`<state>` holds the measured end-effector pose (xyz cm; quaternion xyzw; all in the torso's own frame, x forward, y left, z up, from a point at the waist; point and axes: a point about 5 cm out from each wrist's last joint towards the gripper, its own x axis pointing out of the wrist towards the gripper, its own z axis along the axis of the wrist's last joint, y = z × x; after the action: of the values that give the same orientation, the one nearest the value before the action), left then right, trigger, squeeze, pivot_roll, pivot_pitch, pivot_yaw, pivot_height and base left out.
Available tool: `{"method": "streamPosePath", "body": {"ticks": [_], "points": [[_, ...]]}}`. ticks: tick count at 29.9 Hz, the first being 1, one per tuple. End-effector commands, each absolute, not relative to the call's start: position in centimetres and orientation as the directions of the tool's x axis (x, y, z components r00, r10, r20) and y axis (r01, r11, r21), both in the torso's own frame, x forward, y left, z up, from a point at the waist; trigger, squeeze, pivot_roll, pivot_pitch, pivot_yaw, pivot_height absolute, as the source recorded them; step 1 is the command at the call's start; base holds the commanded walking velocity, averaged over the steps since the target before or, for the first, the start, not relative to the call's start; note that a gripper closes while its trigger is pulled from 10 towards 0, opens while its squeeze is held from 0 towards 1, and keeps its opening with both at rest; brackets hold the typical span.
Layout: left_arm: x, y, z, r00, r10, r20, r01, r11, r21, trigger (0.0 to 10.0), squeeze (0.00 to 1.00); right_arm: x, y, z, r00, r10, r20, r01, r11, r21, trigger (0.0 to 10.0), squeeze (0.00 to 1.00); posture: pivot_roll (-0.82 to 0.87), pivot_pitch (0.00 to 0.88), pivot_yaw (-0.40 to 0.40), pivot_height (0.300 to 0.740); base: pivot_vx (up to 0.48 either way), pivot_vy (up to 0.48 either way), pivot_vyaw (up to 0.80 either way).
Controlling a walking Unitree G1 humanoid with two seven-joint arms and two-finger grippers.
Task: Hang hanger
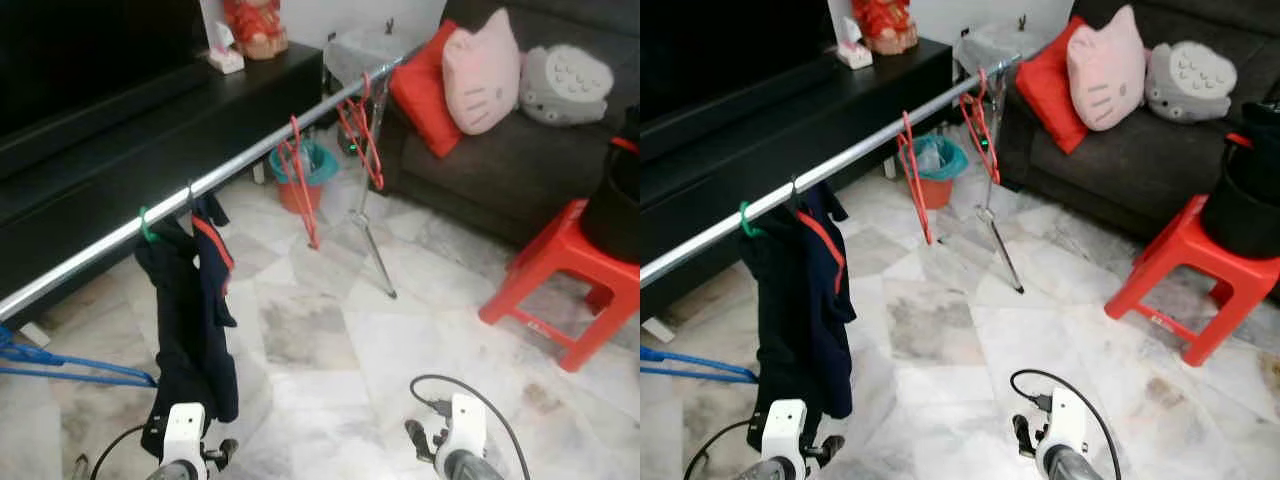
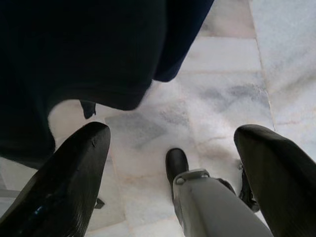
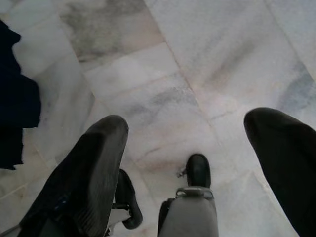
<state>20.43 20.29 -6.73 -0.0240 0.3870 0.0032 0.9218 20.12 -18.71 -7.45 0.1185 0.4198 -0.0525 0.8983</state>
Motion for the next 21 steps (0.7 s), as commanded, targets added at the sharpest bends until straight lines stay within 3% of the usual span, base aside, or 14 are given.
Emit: {"method": "streamPosePath", "body": {"ticks": [1,5,11,14,21], "points": [[20.3,20.3,-6.8,0.702,-0.002,-0.712,-0.029,0.999,-0.031,10.0,0.00,19.9,-19.0,-7.5,0.640,-0.004,-0.769,0.198,0.967,0.160,10.0,0.00,0.02,0.033,0.010,0.740,0.000,0.000,0.00],[20.4,20.3,-6.7,0.705,-0.002,-0.709,-0.030,0.999,-0.032,10.0,0.00,20.0,-19.0,-7.4,0.642,0.003,-0.766,0.173,0.974,0.149,10.0,0.00,0.02,0.031,0.010,0.740,0.000,0.000,0.00],[20.5,20.4,-6.6,0.715,-0.004,-0.699,-0.027,0.999,-0.033,10.0,0.00,20.0,-19.0,-7.5,0.643,0.004,-0.766,0.179,0.971,0.156,10.0,0.00,0.02,0.031,0.010,0.740,0.000,0.000,0.77],[20.6,20.3,-6.5,0.722,-0.017,-0.691,-0.012,0.999,-0.036,10.0,0.00,19.9,-19.0,-7.5,0.642,0.003,-0.767,0.186,0.970,0.159,10.0,0.00,0.02,0.024,0.010,0.740,0.000,0.000,0.00],[21.9,20.7,-4.8,0.830,-0.076,-0.552,0.090,0.996,-0.002,10.0,0.00,19.7,-19.0,-7.6,0.640,-0.001,-0.768,0.193,0.968,0.160,10.0,0.00,0.03,0.006,0.023,0.740,0.000,0.000,0.00]]}}
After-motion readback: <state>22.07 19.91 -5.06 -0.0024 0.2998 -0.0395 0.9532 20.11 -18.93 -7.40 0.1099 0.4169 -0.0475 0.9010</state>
